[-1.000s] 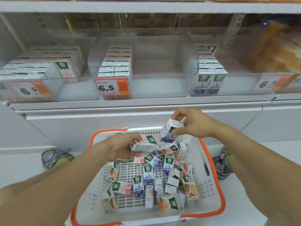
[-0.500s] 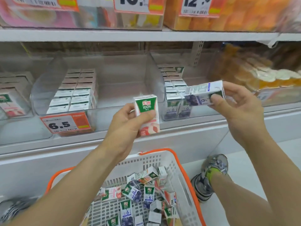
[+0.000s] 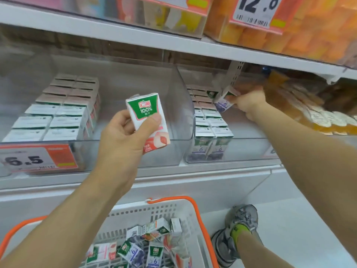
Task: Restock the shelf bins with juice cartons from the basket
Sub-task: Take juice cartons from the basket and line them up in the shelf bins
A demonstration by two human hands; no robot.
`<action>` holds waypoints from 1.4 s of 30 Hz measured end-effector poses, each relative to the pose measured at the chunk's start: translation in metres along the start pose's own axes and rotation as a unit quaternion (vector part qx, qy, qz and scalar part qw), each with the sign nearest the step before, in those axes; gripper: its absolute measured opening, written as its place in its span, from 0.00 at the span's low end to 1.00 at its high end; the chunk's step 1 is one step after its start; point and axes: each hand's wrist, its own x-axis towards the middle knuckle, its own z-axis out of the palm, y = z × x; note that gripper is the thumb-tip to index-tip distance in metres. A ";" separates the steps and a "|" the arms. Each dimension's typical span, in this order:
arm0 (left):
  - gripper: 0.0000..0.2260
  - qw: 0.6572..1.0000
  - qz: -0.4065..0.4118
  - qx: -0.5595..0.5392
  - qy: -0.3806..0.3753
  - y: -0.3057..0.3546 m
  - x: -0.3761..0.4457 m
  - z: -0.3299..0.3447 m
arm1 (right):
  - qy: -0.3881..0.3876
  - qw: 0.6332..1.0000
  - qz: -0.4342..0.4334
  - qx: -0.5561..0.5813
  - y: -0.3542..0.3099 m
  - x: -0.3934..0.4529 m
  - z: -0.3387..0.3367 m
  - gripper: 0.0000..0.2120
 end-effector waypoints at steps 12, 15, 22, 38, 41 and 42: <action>0.22 1.000 -0.007 0.013 -0.021 -0.005 -0.011 -0.009 | -0.092 0.989 -0.045 -0.109 0.000 0.016 0.028 0.19; 0.21 0.991 -0.076 -0.084 -0.068 0.000 -0.021 -0.012 | -0.063 0.984 -0.110 -0.123 -0.015 -0.014 0.008 0.14; 0.20 0.979 -0.134 -0.124 -0.092 0.022 -0.050 -0.032 | -0.206 0.957 -0.197 -0.060 -0.068 -0.158 -0.024 0.04; 0.13 0.986 0.028 0.144 -0.083 0.136 -0.093 -0.169 | -0.428 0.851 -0.297 0.064 -0.201 -0.336 0.109 0.19; 0.14 0.969 0.089 0.226 -0.042 0.149 -0.091 -0.207 | -0.434 0.847 -0.301 0.064 -0.221 -0.353 0.152 0.16; 0.16 0.957 0.109 0.267 -0.030 0.153 -0.088 -0.224 | -0.434 0.845 -0.307 0.066 -0.226 -0.357 0.167 0.14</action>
